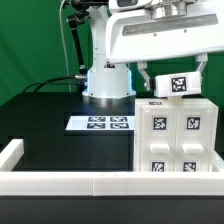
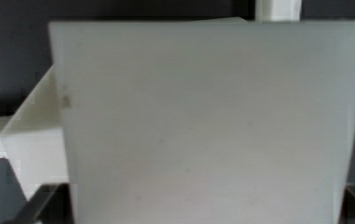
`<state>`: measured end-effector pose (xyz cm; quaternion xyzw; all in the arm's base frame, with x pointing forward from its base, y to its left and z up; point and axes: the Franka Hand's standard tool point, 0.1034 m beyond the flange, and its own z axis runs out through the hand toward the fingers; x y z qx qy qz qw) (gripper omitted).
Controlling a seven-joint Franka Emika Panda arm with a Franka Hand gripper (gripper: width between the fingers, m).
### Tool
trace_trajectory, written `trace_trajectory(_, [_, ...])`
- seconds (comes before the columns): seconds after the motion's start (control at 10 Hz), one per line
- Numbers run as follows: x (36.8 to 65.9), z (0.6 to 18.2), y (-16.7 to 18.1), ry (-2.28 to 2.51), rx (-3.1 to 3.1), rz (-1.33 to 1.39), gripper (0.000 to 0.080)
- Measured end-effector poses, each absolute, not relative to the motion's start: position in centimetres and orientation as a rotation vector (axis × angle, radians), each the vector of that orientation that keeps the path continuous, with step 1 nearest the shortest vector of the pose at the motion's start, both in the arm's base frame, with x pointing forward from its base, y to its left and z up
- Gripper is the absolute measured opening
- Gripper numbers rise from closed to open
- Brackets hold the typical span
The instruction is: Assemble cabinet
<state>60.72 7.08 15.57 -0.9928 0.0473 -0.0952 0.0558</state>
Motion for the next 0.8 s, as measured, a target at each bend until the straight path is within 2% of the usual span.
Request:
trace_trajectory(0.5, [60.72, 15.57, 7.10, 0.167, -3.010, -0.288, 0.0561])
trace_trajectory(0.8, [60.71, 15.59, 7.27, 0.443, -2.957, -0.267, 0.0561])
